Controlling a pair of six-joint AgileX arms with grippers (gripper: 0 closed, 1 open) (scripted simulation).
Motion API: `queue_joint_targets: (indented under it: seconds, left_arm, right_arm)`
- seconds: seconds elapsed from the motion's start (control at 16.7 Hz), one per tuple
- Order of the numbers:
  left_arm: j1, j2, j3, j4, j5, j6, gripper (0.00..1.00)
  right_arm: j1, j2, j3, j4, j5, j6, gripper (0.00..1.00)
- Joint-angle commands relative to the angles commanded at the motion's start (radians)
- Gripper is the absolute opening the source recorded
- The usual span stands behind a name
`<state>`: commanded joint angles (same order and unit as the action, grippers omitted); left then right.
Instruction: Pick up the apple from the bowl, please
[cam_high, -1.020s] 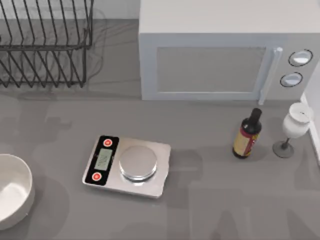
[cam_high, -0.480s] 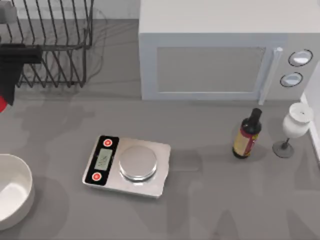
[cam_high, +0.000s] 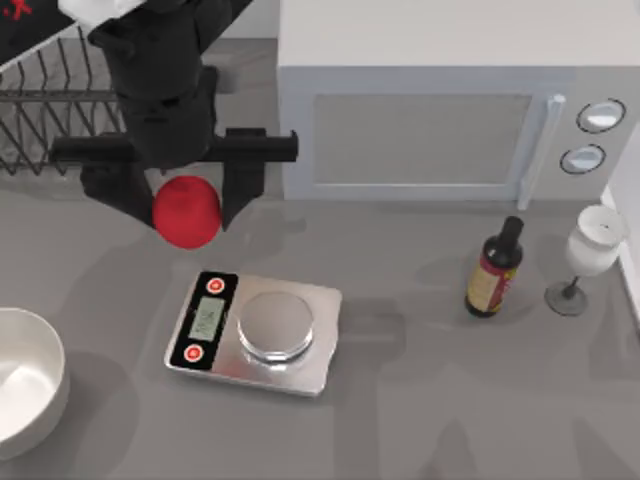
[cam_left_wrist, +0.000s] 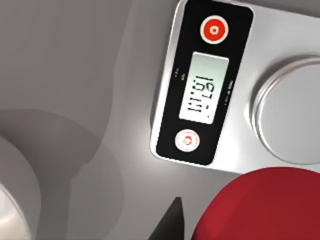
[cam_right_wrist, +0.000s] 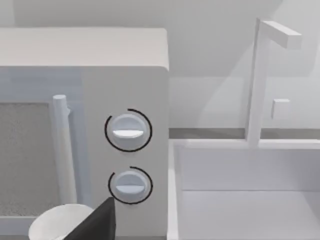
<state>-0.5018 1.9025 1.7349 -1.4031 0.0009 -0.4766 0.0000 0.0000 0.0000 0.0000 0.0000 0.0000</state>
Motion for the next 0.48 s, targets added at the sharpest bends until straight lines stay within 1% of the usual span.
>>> queue_joint_targets:
  seconds: [0.3, 0.48]
  left_arm:
    - [0.001, 0.003, -0.011, 0.008, 0.001, 0.007, 0.0]
    - [-0.013, 0.021, -0.066, 0.072, 0.0, 0.028, 0.0]
  right_arm:
    - [0.0, 0.0, 0.0, 0.0, 0.0, 0.0, 1.0]
    - [0.0, 0.0, 0.0, 0.0, 0.0, 0.0, 1.0]
